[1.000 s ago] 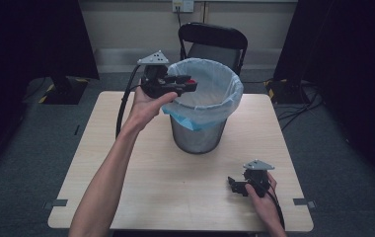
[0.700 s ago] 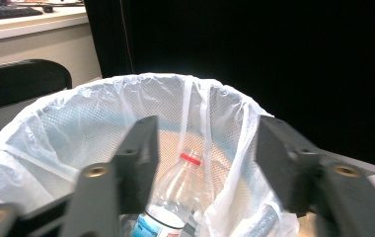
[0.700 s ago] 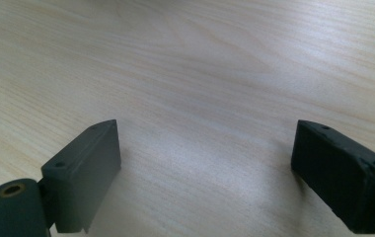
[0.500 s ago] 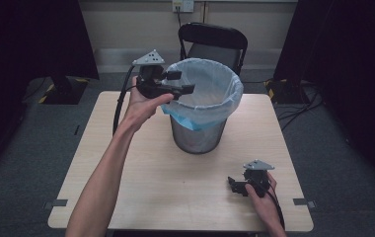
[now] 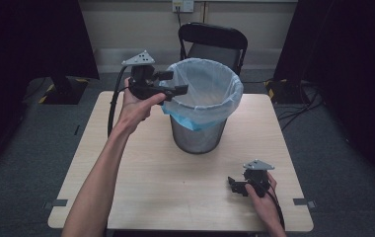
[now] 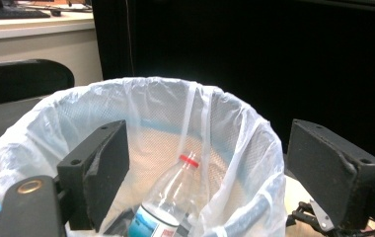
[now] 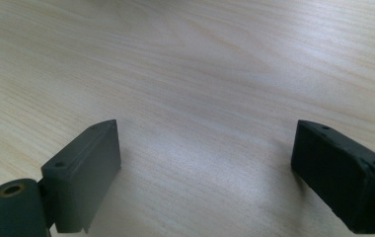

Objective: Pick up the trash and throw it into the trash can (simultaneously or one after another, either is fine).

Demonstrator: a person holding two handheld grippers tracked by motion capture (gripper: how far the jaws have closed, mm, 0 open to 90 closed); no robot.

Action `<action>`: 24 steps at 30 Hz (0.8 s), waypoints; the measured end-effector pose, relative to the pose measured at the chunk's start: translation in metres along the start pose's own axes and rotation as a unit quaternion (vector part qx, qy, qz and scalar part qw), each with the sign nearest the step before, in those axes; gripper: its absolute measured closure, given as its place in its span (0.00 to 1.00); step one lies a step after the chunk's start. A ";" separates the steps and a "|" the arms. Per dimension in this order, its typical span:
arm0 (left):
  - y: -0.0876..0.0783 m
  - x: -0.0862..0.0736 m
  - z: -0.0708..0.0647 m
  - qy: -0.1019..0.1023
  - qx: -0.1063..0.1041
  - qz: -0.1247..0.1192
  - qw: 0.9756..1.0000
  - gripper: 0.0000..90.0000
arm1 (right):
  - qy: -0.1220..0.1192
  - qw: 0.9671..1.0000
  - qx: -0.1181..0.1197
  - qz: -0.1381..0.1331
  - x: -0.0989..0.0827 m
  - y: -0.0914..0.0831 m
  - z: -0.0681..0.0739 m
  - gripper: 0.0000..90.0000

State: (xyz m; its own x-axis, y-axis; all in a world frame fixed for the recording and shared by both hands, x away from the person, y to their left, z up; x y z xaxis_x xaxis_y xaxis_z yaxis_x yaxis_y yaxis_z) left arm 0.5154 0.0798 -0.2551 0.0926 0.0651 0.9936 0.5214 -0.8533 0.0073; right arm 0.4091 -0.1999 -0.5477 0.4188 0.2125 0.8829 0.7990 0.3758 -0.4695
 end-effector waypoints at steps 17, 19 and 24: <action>-0.041 -0.013 0.009 0.002 0.004 -0.001 1.000 0.18 | 0.000 1.000 0.000 0.000 0.000 0.000 0.000 0.12; -0.045 -0.014 0.008 0.004 0.006 -0.004 1.000 0.18 | 0.000 1.000 0.000 0.000 0.000 0.000 0.000 0.12; -0.056 -0.020 0.008 0.021 0.013 0.003 1.000 0.18 | 0.000 1.000 0.000 0.000 0.000 0.000 0.000 0.12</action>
State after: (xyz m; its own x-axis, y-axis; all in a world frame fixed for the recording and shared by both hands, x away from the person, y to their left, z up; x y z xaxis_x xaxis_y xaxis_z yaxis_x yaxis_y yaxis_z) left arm 0.4913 0.1300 -0.2762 0.0614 0.0374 0.9974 0.5427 -0.8399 -0.0019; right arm 0.4091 -0.1999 -0.5477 0.4189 0.2124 0.8829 0.7990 0.3758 -0.4695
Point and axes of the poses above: each handheld gripper's, and its own axes: y roughly forward along the jaws, x roughly out of its top, z roughly to its left, the point moved 7 cm from there along y, roughly forward along the jaws, and after that the axes turned 15 degrees about -z, right-handed, at the moved point
